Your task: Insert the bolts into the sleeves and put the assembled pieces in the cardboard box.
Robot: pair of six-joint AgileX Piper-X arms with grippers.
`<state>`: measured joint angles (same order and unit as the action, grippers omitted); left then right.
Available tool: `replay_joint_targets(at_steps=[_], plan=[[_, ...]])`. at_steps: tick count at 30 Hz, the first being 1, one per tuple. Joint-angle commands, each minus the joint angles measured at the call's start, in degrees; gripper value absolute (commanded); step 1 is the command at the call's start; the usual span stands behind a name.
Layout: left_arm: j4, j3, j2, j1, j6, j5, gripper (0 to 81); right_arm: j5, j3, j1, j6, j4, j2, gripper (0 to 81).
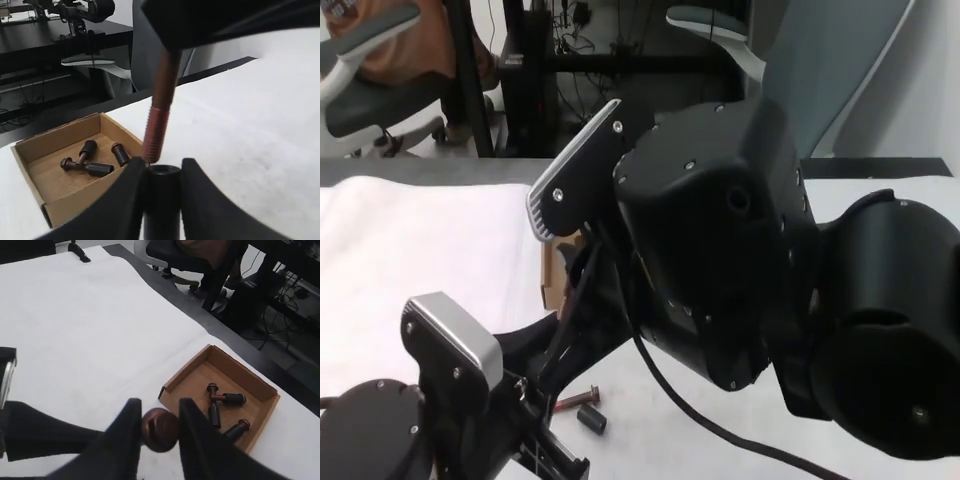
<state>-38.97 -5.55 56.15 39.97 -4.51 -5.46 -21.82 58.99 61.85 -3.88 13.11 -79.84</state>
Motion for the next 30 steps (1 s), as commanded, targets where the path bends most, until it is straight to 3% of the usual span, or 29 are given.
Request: replay_joint_targets(at_steps=[1, 30], plan=[[-3.8, -0.8, -0.3, 0.0, -1.8, -1.4, 1.8, 2.0, 0.1, 1.4, 0.5, 1.6, 0.3, 0.4], [-3.5, -0.8, -0.3, -0.2, -6.3, -1.4, 1.8, 1.6, 0.1, 1.5, -0.4, 4.9, 1.5, 0.4]])
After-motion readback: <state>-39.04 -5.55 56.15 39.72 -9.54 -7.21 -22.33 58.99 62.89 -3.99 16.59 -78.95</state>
